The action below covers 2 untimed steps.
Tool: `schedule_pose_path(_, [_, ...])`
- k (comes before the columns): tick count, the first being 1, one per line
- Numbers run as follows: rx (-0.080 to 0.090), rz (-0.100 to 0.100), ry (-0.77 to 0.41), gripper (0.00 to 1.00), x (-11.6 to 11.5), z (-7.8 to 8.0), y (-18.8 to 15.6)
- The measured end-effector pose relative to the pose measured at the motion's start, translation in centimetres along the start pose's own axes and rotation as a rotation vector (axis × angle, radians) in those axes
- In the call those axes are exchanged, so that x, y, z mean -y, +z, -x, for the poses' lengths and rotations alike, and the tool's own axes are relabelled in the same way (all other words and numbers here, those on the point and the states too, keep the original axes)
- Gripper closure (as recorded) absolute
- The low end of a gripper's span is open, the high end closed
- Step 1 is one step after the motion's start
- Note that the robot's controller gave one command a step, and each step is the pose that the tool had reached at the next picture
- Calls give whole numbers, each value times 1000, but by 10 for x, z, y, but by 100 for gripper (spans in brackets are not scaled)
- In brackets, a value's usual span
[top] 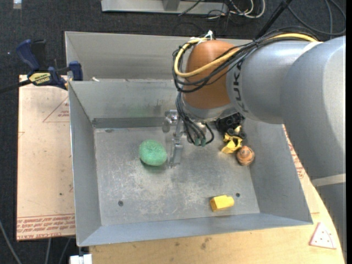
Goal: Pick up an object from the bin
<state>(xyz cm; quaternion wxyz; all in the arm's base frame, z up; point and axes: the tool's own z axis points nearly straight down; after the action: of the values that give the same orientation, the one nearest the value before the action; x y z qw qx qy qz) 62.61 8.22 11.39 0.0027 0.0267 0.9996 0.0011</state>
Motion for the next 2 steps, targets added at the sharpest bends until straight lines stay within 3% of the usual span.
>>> schedule_pose_path(1, [-9, -2, 45, 0, -37, -25, 4])
schedule_pose_path(2, [-2, 0, 42, 0, -39, -20, -7])
